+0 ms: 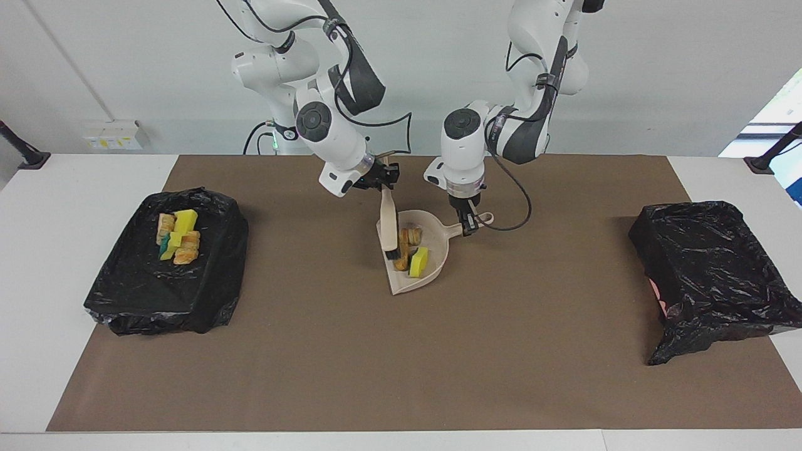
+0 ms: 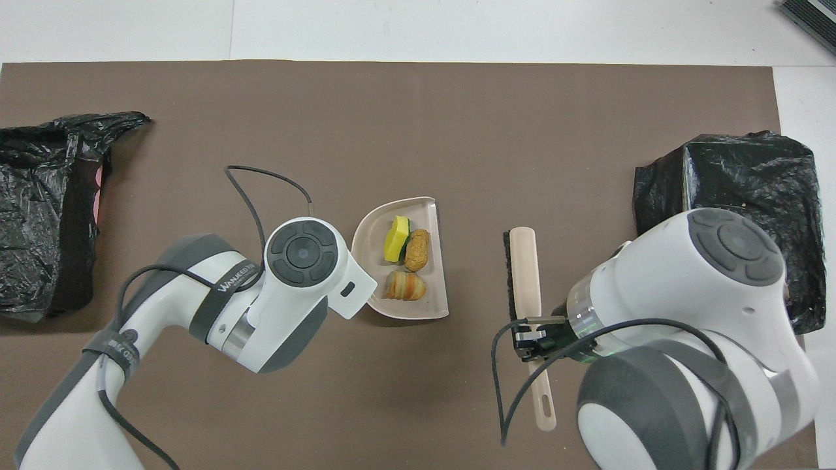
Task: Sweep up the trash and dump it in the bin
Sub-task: 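Tip the loaded dustpan into the black bin with the left gripper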
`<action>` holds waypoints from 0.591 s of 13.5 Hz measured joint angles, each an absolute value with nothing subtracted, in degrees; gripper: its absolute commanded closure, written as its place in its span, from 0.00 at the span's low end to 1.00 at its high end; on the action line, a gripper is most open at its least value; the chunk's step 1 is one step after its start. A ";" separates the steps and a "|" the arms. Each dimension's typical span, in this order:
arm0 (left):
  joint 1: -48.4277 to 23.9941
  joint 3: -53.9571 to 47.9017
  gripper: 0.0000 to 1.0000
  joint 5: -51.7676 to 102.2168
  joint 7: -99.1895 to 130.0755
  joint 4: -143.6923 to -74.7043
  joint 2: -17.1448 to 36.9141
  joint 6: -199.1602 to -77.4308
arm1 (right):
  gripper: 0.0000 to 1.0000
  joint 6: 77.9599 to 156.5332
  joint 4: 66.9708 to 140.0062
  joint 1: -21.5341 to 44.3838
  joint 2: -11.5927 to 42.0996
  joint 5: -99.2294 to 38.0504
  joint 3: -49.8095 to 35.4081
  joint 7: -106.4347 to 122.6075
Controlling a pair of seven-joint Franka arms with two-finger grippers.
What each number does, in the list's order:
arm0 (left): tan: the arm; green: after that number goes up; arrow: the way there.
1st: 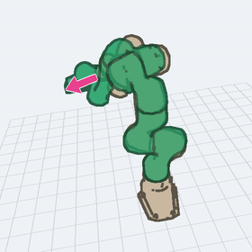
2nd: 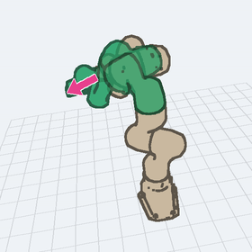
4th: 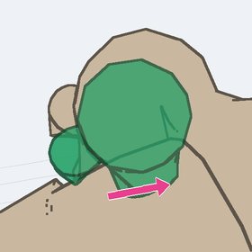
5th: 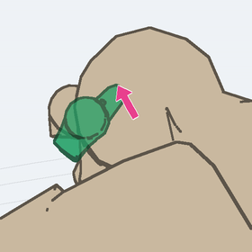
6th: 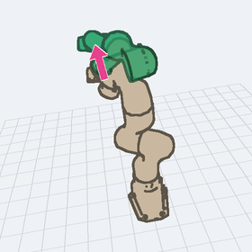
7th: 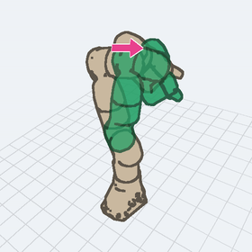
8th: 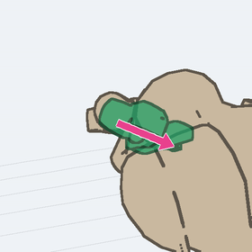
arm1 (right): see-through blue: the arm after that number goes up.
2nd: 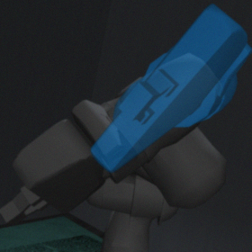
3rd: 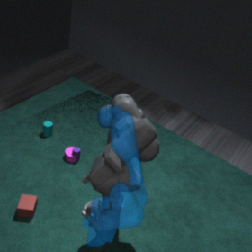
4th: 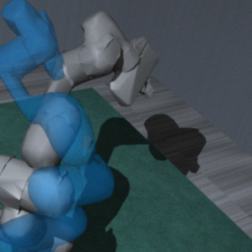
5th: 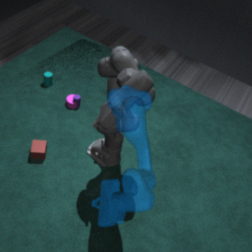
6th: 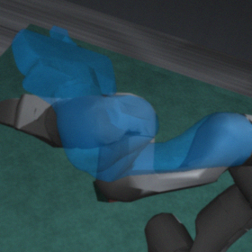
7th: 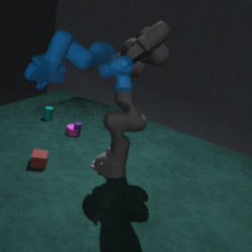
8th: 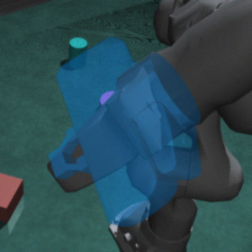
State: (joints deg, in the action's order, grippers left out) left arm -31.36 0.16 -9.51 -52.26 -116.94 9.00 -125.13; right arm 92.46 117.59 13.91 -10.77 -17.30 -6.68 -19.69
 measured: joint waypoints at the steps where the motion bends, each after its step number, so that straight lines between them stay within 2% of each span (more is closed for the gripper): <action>1: -30.08 0.23 1.00 -9.51 -54.49 -116.81 8.36 -125.14 | 1.00 91.86 118.70 14.04 -12.38 -17.24 -7.04 -21.33; 4: -24.82 0.37 1.00 -9.51 -60.34 -116.66 4.80 -124.65 | 1.00 92.99 123.71 18.05 -15.63 -17.25 -7.63 -25.17; 8: -15.10 0.92 1.00 -8.49 -67.14 -115.70 0.40 -118.83 | 1.00 102.79 129.19 27.26 -13.77 -18.90 -8.07 -30.46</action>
